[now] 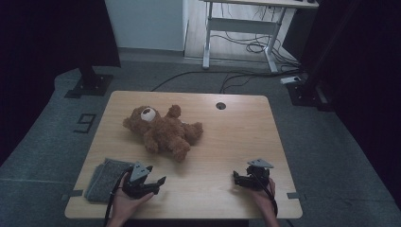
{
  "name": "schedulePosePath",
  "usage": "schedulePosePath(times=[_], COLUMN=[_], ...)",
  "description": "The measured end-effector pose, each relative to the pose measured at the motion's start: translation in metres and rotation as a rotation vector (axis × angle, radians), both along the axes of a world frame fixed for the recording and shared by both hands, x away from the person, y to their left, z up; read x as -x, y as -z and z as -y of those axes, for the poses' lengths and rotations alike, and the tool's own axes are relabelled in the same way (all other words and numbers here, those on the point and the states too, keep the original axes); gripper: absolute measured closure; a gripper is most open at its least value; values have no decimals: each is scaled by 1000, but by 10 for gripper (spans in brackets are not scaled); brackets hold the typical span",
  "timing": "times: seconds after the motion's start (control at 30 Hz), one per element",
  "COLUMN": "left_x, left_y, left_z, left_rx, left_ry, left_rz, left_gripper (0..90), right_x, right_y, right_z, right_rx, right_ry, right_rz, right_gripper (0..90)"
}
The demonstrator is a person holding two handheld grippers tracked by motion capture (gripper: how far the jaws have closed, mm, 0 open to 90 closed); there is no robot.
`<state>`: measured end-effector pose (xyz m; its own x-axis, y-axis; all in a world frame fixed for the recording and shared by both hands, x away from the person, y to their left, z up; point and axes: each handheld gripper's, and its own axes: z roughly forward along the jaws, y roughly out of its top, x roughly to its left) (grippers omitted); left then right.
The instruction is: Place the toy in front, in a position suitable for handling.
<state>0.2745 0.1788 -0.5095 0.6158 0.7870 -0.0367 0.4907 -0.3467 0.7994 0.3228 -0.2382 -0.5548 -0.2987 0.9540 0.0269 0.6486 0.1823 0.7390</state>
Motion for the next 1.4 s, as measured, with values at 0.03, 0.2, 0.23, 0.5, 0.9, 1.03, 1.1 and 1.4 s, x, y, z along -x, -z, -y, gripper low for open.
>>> schedulePosePath(times=[0.03, 0.2, 0.23, 0.5, 0.9, 1.03, 1.1, 1.4], left_x=[0, -1, -2, -7, -23, -28, -32, -47], left_y=[0, -4, -7, -19, -31, -38, -43, -45], left_z=[0, -1, -3, -3, -2, -1, -1, 1], left_rx=[0, 5, 7, 22, 12, 1, -1, -31], left_ry=[0, -11, -19, -36, -54, -47, -54, -60], left_rz=[0, 15, 25, 46, 65, 72, 86, 67], left_gripper=[313, 305, 303, 286, 240, 231, 227, 194], right_x=[1, 5, 6, 6, -5, -8, -10, -23], right_y=[0, -4, -5, -19, -30, -36, -38, -48], right_z=[0, 1, 0, -5, -25, -32, -36, -69], right_rx=[-3, -23, -26, -86, -82, -80, -83, -64], right_ry=[4, 13, 9, -21, -68, -87, -96, -161], right_rz=[4, 28, 34, 81, 93, 100, 103, 120], right_gripper=[100, 117, 121, 131, 134, 139, 141, 142])
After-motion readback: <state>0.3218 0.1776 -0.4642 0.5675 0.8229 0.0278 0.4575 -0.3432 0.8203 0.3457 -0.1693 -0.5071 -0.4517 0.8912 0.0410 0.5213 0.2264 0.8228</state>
